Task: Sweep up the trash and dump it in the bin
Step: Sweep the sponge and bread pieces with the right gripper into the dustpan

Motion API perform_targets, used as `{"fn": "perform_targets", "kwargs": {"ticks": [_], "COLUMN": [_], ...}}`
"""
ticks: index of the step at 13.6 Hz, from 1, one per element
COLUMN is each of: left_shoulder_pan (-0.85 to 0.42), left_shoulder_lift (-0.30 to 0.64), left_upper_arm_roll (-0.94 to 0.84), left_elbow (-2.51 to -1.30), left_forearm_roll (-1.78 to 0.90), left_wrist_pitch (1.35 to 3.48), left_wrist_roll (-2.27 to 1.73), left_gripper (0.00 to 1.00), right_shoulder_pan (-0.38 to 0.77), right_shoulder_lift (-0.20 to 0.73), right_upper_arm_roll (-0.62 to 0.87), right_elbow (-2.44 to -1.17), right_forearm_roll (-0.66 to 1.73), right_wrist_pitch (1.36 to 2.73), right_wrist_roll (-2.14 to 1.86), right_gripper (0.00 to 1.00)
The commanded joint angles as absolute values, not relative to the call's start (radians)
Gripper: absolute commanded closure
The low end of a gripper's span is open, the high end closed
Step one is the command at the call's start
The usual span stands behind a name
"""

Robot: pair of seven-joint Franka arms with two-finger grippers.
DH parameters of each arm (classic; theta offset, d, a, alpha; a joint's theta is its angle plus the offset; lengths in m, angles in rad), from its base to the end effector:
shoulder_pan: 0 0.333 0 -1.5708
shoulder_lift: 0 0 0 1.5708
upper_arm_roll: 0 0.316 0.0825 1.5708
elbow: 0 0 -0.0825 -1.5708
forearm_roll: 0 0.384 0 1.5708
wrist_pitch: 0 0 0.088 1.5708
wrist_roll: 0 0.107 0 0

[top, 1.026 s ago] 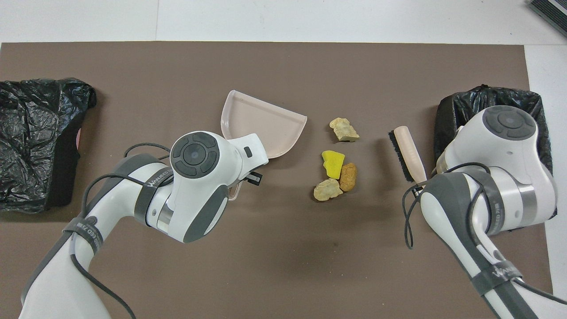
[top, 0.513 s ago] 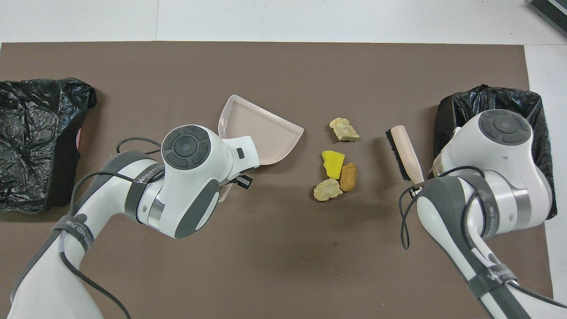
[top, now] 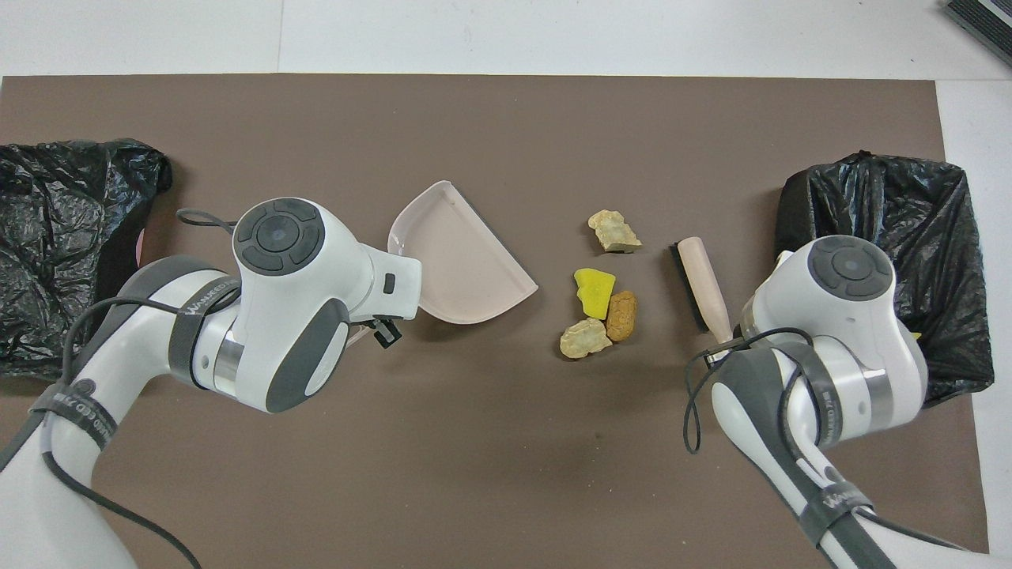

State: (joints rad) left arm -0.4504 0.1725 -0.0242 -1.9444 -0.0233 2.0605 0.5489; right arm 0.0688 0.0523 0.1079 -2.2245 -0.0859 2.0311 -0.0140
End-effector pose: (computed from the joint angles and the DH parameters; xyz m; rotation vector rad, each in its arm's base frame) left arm 0.5230 -0.2696 0.3895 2.7239 -1.5089 -0.0863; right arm 0.4971 0.0837 0.3330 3.0124 0.3616 -0.3644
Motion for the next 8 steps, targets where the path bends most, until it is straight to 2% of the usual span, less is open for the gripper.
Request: {"fn": "perform_targets", "kwargs": {"ticks": [1,4,8], "left_shoulder_pan": [-0.443,-0.428,-0.431], "left_shoulder_lift": [0.155,0.155,0.147], "left_upper_arm_roll": [-0.026,-0.026,-0.026], "left_elbow": [-1.944,-1.945,-1.956], "left_forearm_roll": [0.020,0.041,0.057], "left_wrist_pitch": [2.026,2.029,2.031], "left_wrist_roll": [0.667,0.857,0.884], "left_gripper": [1.00,1.00,1.00], "right_shoulder_pan": [0.122,0.208,0.297], "right_shoulder_lift": [0.058,0.097,0.126], "right_upper_arm_roll": [0.112,0.114,0.114], "right_elbow": [-2.240,-2.229,-2.221], "right_forearm_roll": [-0.075,-0.045,0.049], "right_wrist_pitch": [2.066,2.098,2.152], "right_wrist_roll": [0.095,0.254,0.382], "right_gripper": [1.00,1.00,1.00]}}
